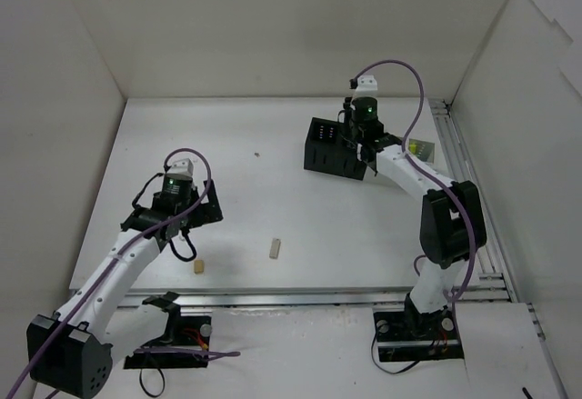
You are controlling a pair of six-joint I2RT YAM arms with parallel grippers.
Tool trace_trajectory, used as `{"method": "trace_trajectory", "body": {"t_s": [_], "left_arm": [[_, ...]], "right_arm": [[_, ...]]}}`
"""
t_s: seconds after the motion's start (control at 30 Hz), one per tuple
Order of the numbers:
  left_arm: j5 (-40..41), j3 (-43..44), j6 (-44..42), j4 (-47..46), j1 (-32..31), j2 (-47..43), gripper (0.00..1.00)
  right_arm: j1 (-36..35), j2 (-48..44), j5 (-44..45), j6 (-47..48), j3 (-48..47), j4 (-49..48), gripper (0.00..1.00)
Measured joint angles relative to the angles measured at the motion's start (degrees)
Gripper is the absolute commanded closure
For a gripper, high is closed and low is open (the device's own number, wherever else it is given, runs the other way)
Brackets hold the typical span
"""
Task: Sort the stationery into containers
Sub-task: Place the stationery in the storage box, then pick up the stationery from the center of the board.
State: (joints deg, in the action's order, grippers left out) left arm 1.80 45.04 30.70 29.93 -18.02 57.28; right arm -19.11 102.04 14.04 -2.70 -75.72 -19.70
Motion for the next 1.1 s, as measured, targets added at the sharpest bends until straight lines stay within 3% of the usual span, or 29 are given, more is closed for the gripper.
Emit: {"method": "trace_trajectory", "body": {"t_s": [0.13,0.2,0.37,0.57,0.6,0.63,0.87,1.1], "left_arm": [[0.7,0.5,3.5,3.5,1.6,0.0,0.01],[0.9,0.6,5.2,5.2,2.4,-0.1,0.00],[0.6,0.6,8.3,8.5,4.6,-0.2,0.00],[-0.1,-1.9,10.9,10.3,5.0,-2.8,0.00],[-0.1,-2.4,11.4,10.8,5.0,-3.5,0.01],[0.0,-2.9,11.8,11.1,5.0,-4.1,0.01],[0.2,-6.3,14.8,13.2,5.4,-8.5,0.01],[0.2,-9.7,16.7,13.6,5.5,-13.2,0.01]], "right_arm": [[0.0,0.0,2.3,0.7,1.3,0.0,0.78],[0.0,-0.2,2.7,0.9,2.3,-0.3,0.74],[-0.2,-0.7,2.6,1.3,3.6,1.6,0.45],[-2.6,-8.2,-0.4,3.0,3.6,7.2,0.22],[-3.6,-10.2,-1.4,3.2,3.6,8.5,0.16],[-4.8,-12.4,-2.4,3.0,3.6,9.5,0.02],[-20.2,-24.7,-4.2,-5.8,12.2,12.2,0.02],[-35.4,-13.4,0.2,-20.7,15.4,20.0,0.02]]}}
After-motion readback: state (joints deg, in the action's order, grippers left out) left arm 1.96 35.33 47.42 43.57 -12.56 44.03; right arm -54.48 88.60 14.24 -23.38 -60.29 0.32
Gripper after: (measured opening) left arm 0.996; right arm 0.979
